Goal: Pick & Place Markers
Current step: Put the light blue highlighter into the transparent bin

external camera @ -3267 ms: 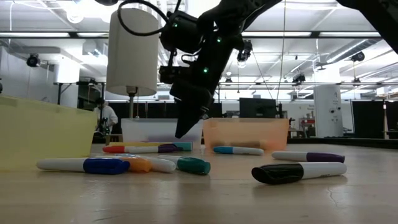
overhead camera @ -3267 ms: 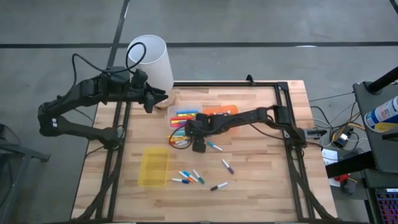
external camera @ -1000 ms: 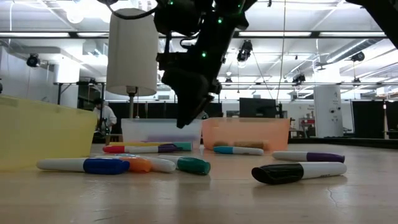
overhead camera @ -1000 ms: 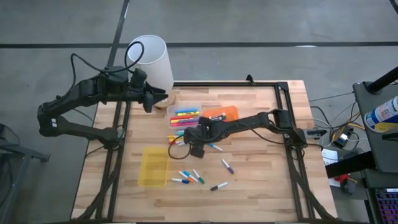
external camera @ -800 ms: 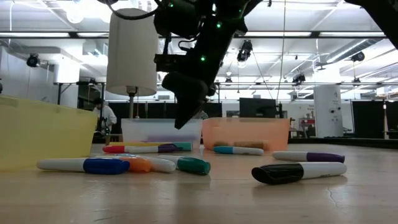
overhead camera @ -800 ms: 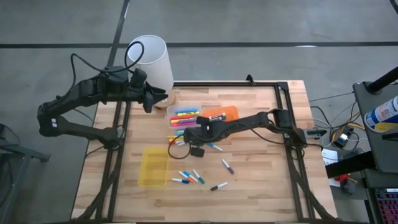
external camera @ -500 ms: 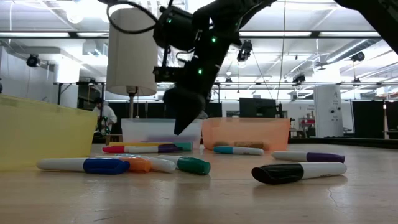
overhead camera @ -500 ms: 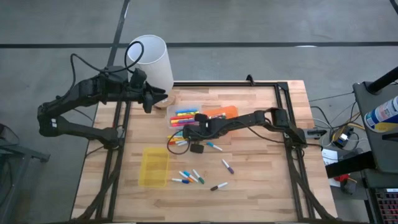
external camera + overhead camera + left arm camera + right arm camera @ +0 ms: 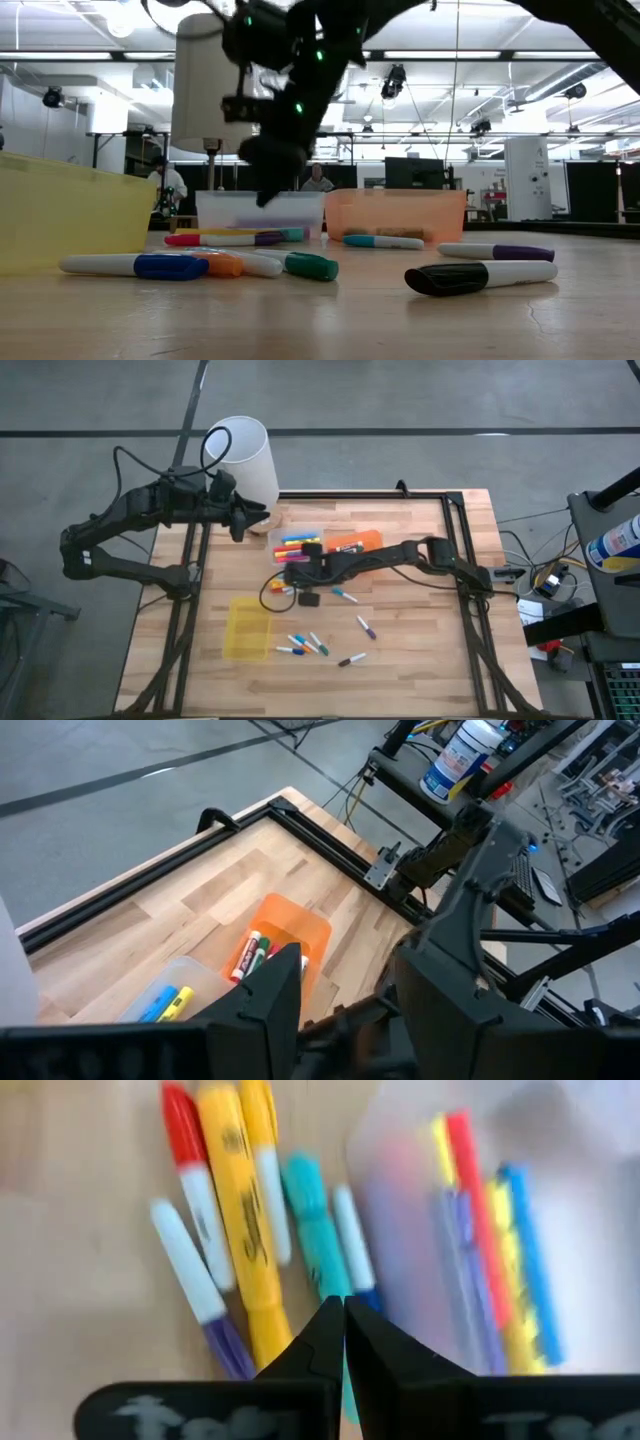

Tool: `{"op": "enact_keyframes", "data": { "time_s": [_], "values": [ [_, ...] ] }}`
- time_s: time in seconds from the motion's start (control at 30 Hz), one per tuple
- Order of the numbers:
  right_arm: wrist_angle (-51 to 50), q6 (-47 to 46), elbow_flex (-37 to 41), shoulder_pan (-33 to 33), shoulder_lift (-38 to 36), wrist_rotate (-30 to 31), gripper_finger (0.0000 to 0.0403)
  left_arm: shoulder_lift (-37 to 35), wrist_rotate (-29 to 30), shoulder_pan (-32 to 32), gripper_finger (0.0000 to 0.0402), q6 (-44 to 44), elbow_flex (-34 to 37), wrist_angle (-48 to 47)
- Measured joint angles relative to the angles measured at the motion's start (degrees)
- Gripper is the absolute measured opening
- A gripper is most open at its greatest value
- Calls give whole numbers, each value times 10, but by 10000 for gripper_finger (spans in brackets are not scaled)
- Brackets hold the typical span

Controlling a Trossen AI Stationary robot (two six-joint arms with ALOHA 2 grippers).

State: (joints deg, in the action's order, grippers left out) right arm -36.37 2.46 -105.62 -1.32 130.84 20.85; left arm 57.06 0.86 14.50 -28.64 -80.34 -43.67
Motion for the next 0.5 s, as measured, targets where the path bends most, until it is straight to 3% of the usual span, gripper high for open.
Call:
{"op": "enact_keyframes", "data": {
  "time_s": [0.5],
  "values": [
    [-26,32,-88,23,74,-12,8,-2,0,0,156,0,0,-3]
  ]
}}
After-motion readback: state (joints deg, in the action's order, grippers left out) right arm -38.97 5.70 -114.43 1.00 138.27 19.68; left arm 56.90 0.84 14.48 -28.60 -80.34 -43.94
